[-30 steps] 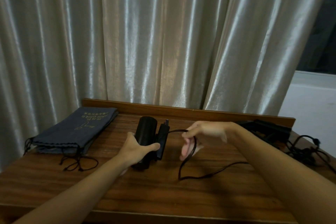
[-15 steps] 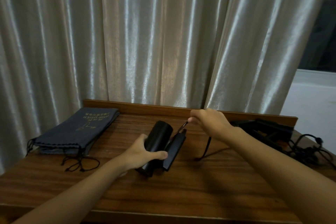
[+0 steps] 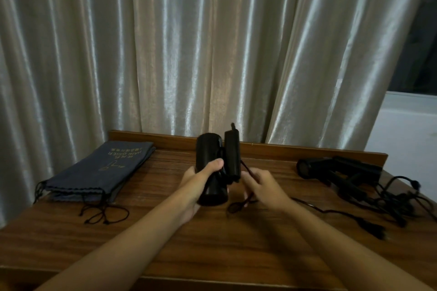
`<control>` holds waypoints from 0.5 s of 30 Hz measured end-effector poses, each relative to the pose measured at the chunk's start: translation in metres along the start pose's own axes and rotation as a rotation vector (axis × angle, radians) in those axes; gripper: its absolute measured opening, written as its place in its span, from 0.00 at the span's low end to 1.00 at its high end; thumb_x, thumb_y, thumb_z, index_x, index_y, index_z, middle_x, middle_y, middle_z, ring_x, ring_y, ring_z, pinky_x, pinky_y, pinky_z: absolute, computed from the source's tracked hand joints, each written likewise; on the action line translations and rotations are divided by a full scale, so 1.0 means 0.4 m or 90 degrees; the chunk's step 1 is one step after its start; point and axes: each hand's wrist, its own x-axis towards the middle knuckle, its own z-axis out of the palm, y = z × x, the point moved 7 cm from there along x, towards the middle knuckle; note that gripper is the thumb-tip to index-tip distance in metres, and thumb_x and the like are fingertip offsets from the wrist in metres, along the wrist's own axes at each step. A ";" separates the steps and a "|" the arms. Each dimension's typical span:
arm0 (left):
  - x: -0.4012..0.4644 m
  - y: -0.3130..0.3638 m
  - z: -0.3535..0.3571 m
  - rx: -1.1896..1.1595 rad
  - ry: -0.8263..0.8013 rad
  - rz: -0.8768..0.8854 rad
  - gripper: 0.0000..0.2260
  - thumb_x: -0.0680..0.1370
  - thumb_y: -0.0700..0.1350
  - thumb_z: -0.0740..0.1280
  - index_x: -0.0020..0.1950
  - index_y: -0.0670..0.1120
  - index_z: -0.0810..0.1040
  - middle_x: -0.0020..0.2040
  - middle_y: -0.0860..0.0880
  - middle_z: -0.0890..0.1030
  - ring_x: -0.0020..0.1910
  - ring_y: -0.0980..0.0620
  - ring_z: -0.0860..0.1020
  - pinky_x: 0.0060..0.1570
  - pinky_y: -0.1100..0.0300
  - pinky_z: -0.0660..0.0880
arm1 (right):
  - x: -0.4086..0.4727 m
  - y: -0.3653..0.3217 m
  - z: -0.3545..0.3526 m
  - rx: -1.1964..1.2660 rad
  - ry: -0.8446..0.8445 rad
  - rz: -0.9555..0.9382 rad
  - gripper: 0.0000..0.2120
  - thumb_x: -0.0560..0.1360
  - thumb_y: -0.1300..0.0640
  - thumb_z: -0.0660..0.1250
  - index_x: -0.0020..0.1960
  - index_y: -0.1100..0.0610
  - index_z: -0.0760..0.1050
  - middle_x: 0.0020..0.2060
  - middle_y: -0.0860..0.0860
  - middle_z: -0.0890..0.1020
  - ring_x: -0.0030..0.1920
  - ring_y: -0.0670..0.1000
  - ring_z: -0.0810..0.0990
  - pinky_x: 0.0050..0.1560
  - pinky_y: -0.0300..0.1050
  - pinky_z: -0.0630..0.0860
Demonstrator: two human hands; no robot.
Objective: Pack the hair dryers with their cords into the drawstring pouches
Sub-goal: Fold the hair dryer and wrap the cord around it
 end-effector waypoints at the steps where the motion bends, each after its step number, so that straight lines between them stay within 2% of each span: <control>1: 0.008 0.005 -0.005 -0.004 0.051 0.016 0.47 0.51 0.60 0.82 0.65 0.47 0.72 0.52 0.41 0.84 0.49 0.40 0.84 0.51 0.46 0.81 | -0.014 0.012 0.025 0.069 -0.013 0.040 0.14 0.83 0.53 0.59 0.49 0.64 0.74 0.36 0.56 0.80 0.34 0.52 0.81 0.43 0.51 0.81; 4: 0.022 0.026 -0.017 -0.003 0.156 0.063 0.40 0.57 0.60 0.80 0.64 0.49 0.71 0.53 0.43 0.83 0.48 0.44 0.84 0.49 0.48 0.81 | -0.056 0.040 0.093 0.146 -0.032 0.114 0.13 0.82 0.48 0.59 0.52 0.55 0.78 0.43 0.51 0.84 0.48 0.50 0.83 0.58 0.52 0.77; 6: 0.030 0.028 -0.014 -0.012 0.196 0.077 0.34 0.63 0.58 0.78 0.63 0.49 0.70 0.52 0.45 0.82 0.48 0.46 0.83 0.44 0.53 0.79 | -0.077 0.031 0.114 0.151 -0.034 0.108 0.10 0.82 0.49 0.60 0.51 0.51 0.78 0.49 0.49 0.84 0.54 0.48 0.82 0.62 0.50 0.74; 8: 0.044 0.028 -0.011 -0.028 0.235 0.091 0.33 0.65 0.58 0.78 0.63 0.49 0.69 0.52 0.46 0.81 0.49 0.47 0.82 0.46 0.52 0.79 | -0.098 0.018 0.135 0.169 -0.068 0.123 0.10 0.82 0.50 0.59 0.51 0.54 0.77 0.47 0.51 0.85 0.52 0.48 0.82 0.61 0.48 0.74; 10: 0.052 0.040 -0.012 -0.056 0.283 0.113 0.32 0.65 0.57 0.78 0.62 0.48 0.67 0.51 0.47 0.79 0.48 0.48 0.80 0.47 0.53 0.77 | -0.128 0.013 0.162 0.126 -0.127 0.145 0.14 0.83 0.48 0.57 0.49 0.55 0.77 0.41 0.48 0.85 0.47 0.46 0.82 0.57 0.46 0.75; 12: 0.058 0.060 -0.022 -0.075 0.343 0.144 0.31 0.66 0.56 0.78 0.60 0.49 0.65 0.49 0.49 0.78 0.46 0.51 0.79 0.47 0.54 0.76 | -0.156 0.007 0.176 0.014 -0.163 0.124 0.13 0.83 0.46 0.57 0.48 0.52 0.75 0.39 0.45 0.81 0.44 0.45 0.79 0.56 0.47 0.75; 15: 0.055 0.096 -0.046 -0.017 0.414 0.222 0.31 0.67 0.53 0.79 0.59 0.50 0.62 0.48 0.52 0.75 0.43 0.55 0.76 0.44 0.59 0.73 | -0.160 -0.022 0.140 -0.408 -0.089 -0.045 0.12 0.84 0.44 0.51 0.59 0.47 0.69 0.48 0.44 0.79 0.53 0.46 0.76 0.66 0.48 0.64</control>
